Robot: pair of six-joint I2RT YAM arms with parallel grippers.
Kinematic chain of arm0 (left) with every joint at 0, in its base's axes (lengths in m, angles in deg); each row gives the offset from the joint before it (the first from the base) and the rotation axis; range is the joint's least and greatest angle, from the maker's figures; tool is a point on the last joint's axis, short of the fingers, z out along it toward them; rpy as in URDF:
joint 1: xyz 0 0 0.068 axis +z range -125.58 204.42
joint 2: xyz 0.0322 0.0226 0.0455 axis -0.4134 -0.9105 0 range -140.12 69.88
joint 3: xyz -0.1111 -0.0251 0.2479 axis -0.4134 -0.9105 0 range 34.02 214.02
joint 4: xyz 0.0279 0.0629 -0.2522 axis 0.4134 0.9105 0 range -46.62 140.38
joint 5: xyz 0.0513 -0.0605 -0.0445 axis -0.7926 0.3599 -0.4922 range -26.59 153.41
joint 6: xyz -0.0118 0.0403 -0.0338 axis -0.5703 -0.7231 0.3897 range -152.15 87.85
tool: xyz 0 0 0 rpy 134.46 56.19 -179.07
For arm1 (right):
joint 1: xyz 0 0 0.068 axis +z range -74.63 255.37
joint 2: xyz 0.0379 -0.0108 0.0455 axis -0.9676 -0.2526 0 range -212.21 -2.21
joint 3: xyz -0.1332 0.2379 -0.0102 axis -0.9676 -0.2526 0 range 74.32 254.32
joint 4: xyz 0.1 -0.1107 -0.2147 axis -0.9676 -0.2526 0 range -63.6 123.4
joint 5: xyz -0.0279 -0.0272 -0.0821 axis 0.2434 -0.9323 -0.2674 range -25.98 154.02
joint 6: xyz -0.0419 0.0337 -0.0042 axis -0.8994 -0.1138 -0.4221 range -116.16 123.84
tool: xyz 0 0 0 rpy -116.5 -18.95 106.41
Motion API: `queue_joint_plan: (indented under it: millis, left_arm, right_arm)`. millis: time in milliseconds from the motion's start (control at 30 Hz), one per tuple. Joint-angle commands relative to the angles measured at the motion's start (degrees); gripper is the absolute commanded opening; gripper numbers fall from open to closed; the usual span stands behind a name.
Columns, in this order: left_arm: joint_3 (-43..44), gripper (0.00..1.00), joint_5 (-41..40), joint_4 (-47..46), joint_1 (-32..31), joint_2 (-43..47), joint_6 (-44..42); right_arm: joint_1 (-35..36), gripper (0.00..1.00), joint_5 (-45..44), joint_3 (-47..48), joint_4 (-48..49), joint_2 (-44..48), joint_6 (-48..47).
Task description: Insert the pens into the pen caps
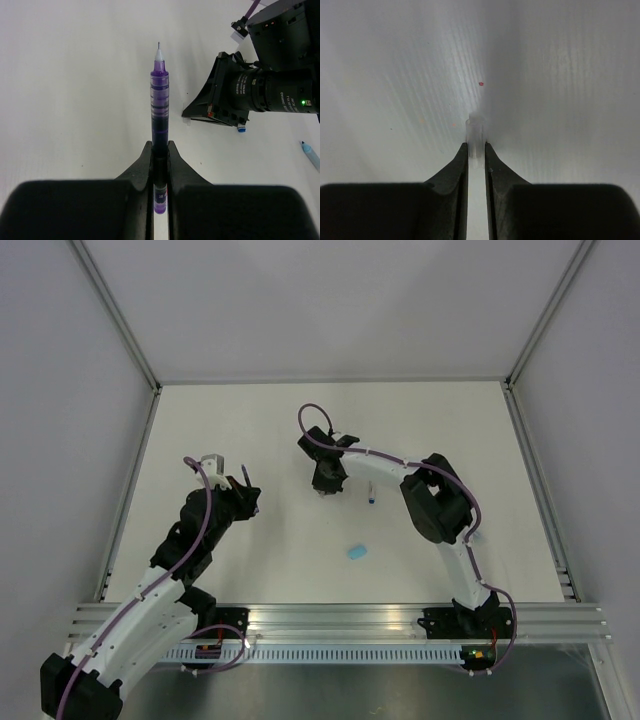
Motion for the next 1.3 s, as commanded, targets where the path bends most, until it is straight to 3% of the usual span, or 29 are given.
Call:
queue_joint_plan:
  millis: [0, 500, 933, 1100, 1267]
  left_arm:
    - [-0.29, 0.02, -1.0, 0.15, 0.01, 0.67, 1.4]
    - [-0.56, 0.02, -1.52, 0.32, 0.01, 0.67, 1.49]
    - [-0.56, 0.02, -1.26, 0.06, -0.08, 0.76, 1.49]
    - [-0.73, 0.02, -0.21, -0.47, -0.08, 0.84, 1.14]
    - [-1.35, 0.02, 3.47, -2.22, -0.08, 0.84, 0.52]
  right_arm:
    - [-0.15, 0.18, -4.44, -5.57, -7.36, -0.73, -7.35]
    - [-0.24, 0.34, -7.17, -2.69, -9.56, -3.01, -12.1]
    - [-0.24, 0.34, -4.8, -0.13, -8.24, -6.17, -15.97]
    - [-0.24, 0.22, -5.32, -0.57, -8.42, -6.26, -15.97]
    - [-0.24, 0.04, -5.5, -1.54, -7.98, -4.33, -17.46]
